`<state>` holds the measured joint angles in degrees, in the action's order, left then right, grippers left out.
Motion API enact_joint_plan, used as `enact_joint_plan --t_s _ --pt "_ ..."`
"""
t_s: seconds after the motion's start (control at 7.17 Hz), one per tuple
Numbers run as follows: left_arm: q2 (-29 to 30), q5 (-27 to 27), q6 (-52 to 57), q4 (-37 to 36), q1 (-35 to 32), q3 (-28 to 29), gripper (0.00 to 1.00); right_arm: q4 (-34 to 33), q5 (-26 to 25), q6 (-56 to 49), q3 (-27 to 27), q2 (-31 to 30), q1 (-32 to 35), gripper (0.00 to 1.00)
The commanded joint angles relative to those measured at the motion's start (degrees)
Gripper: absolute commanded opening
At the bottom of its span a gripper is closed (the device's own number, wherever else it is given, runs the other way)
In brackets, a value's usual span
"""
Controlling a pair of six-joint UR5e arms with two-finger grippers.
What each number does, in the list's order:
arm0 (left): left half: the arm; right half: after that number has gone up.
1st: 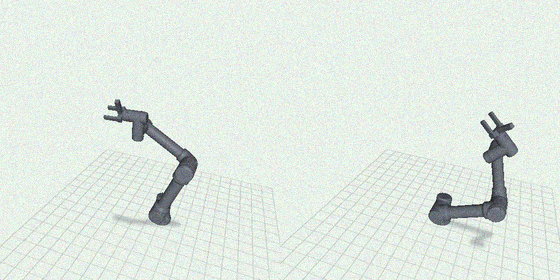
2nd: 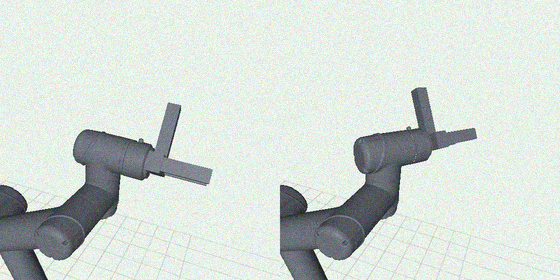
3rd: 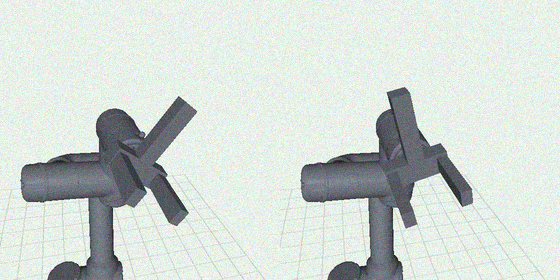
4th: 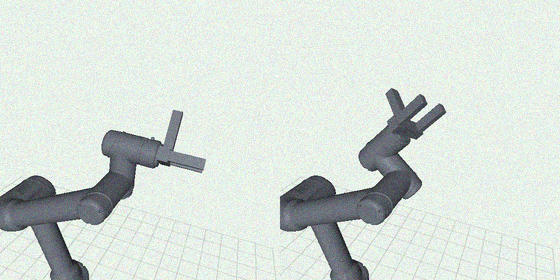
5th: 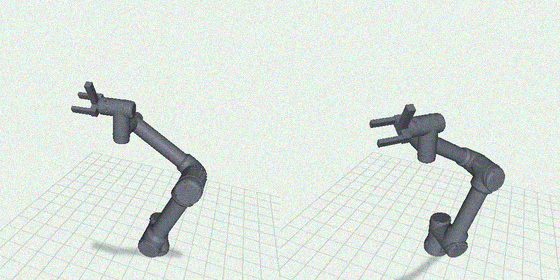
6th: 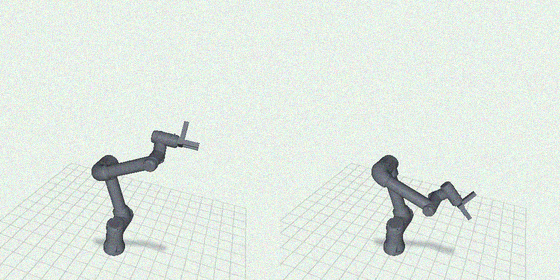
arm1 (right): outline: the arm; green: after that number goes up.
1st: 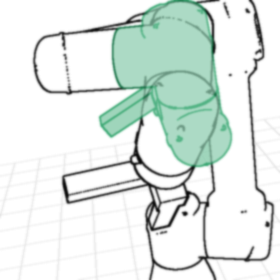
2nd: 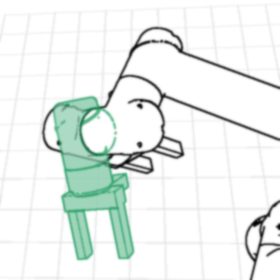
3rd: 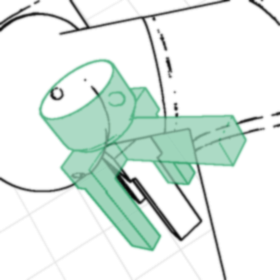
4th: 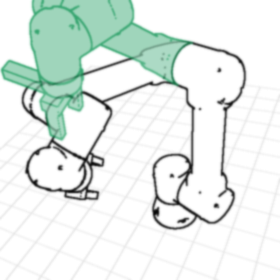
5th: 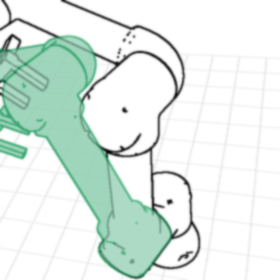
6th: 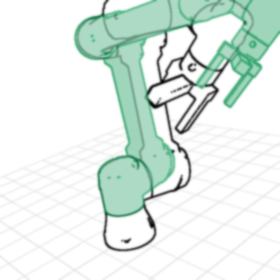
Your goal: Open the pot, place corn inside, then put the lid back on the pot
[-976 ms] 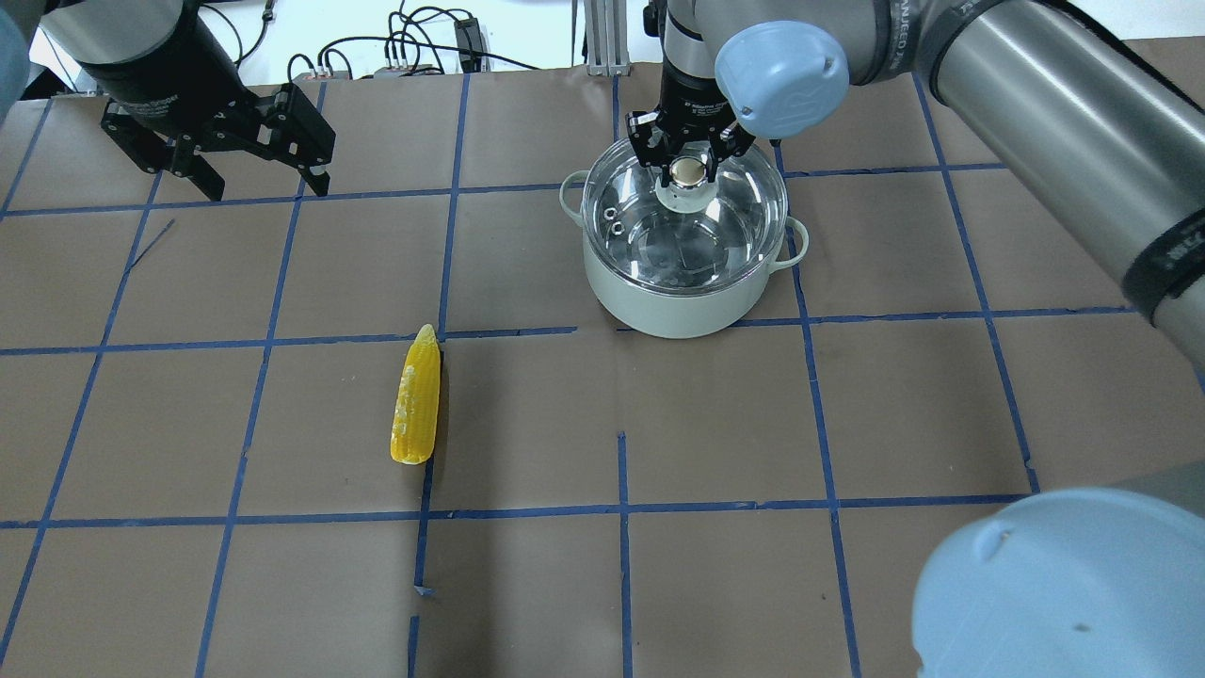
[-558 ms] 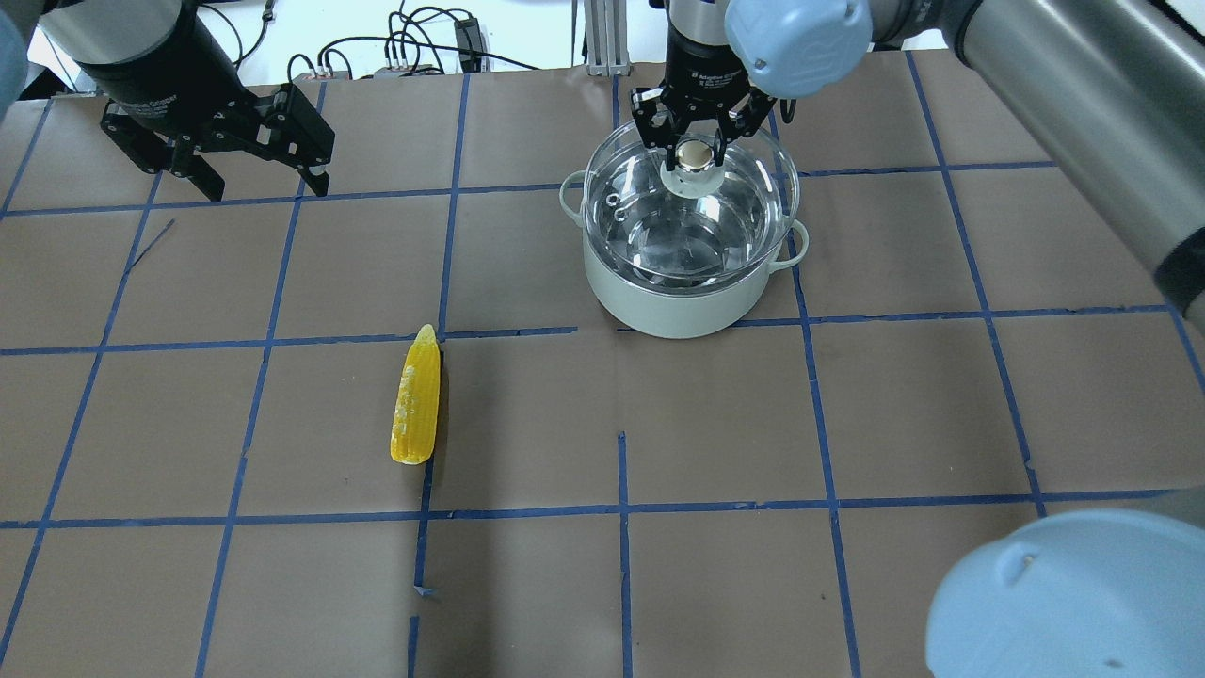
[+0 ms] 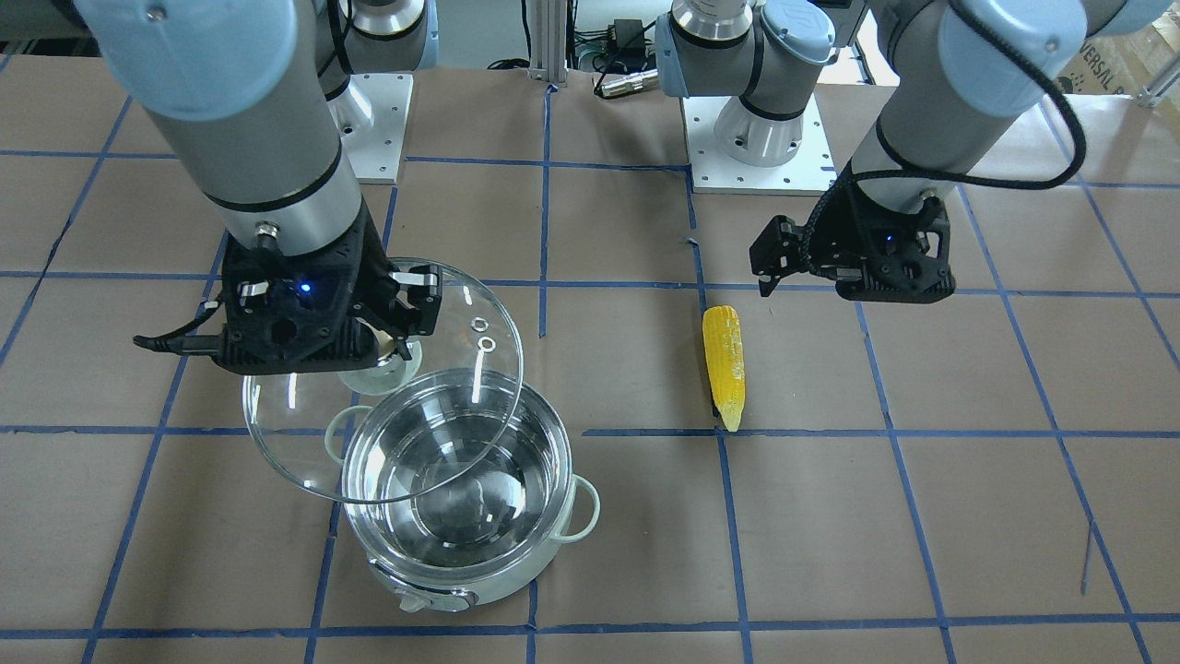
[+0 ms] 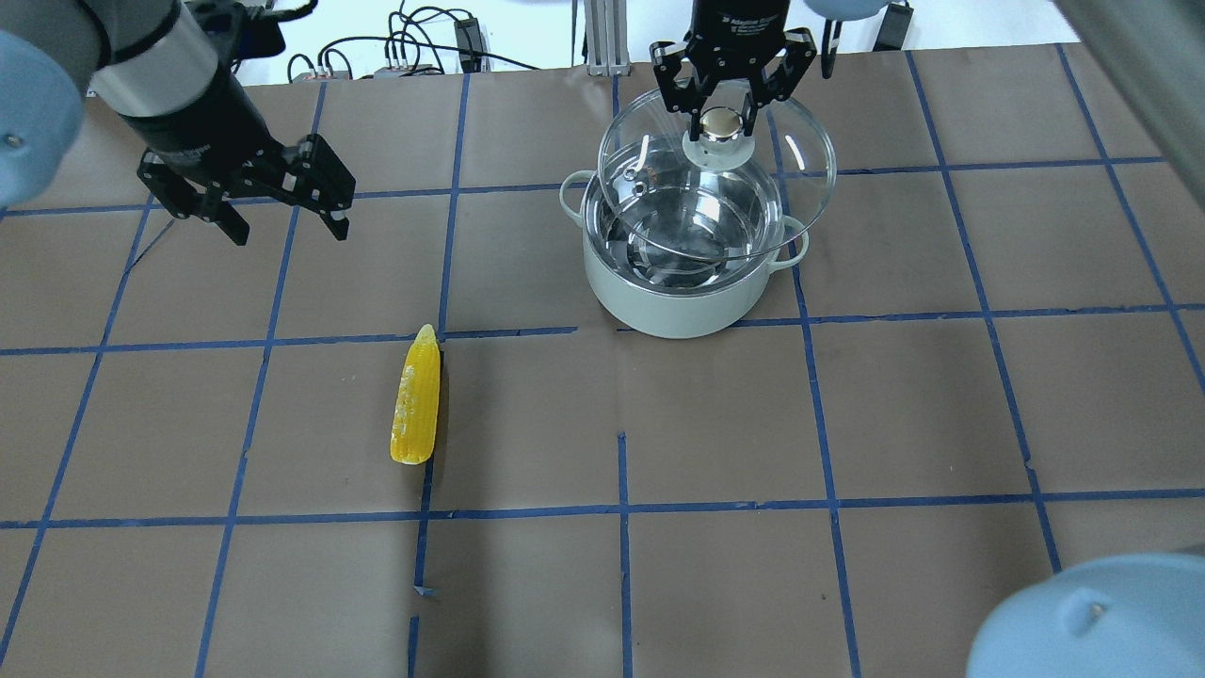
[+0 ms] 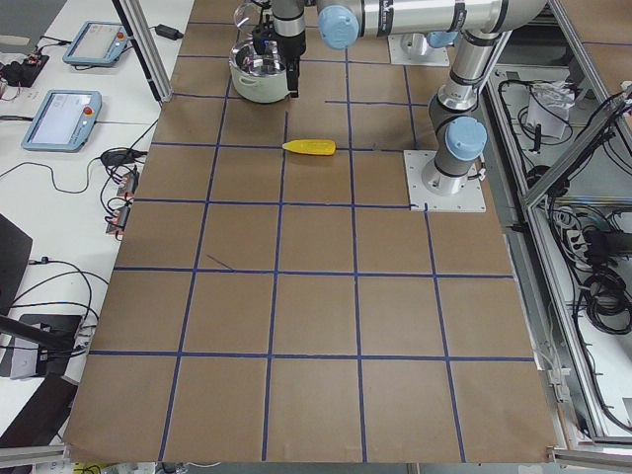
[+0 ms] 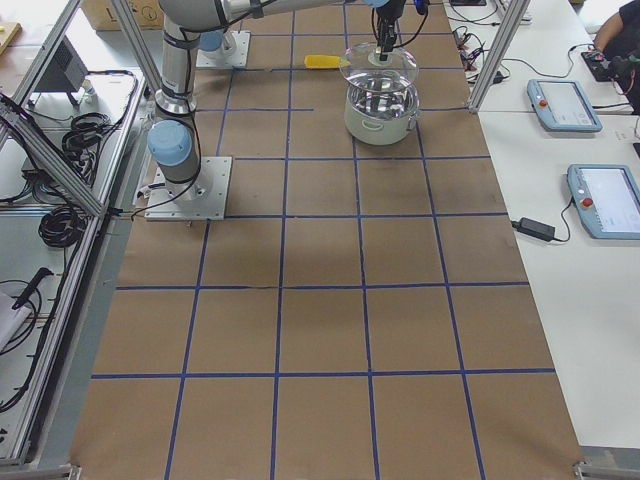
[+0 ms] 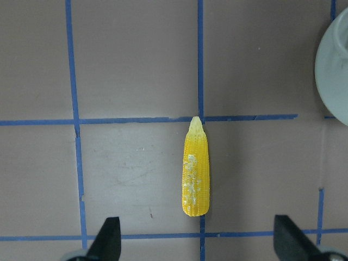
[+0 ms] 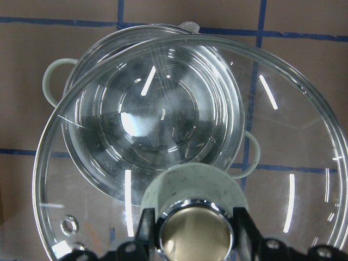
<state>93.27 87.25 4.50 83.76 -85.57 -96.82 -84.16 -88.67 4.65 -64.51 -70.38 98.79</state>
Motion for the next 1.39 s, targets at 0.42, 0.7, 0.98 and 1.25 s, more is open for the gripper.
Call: enact_joint_plan --t_s 0.42,0.7,0.98,1.25 --pt "8.2 -0.9 0.7 -25.7 -0.2 -22.2 1.00 1.5 0.2 -6.0 -4.6 -4.7 -5.3 0.38" --pt "10.1 -0.8 0.4 -27.9 -0.2 -23.5 1.00 1.1 0.3 -7.5 -9.2 -7.5 -7.6 0.38" --pt "11.8 -0.8 1.2 -32.6 -0.5 -26.1 0.99 1.5 0.5 -8.2 -9.8 -8.0 -9.4 0.38" --pt "12.4 -0.7 1.0 -34.4 -0.5 -26.5 0.94 2.6 0.3 -8.8 -10.2 -8.0 -10.0 0.33"
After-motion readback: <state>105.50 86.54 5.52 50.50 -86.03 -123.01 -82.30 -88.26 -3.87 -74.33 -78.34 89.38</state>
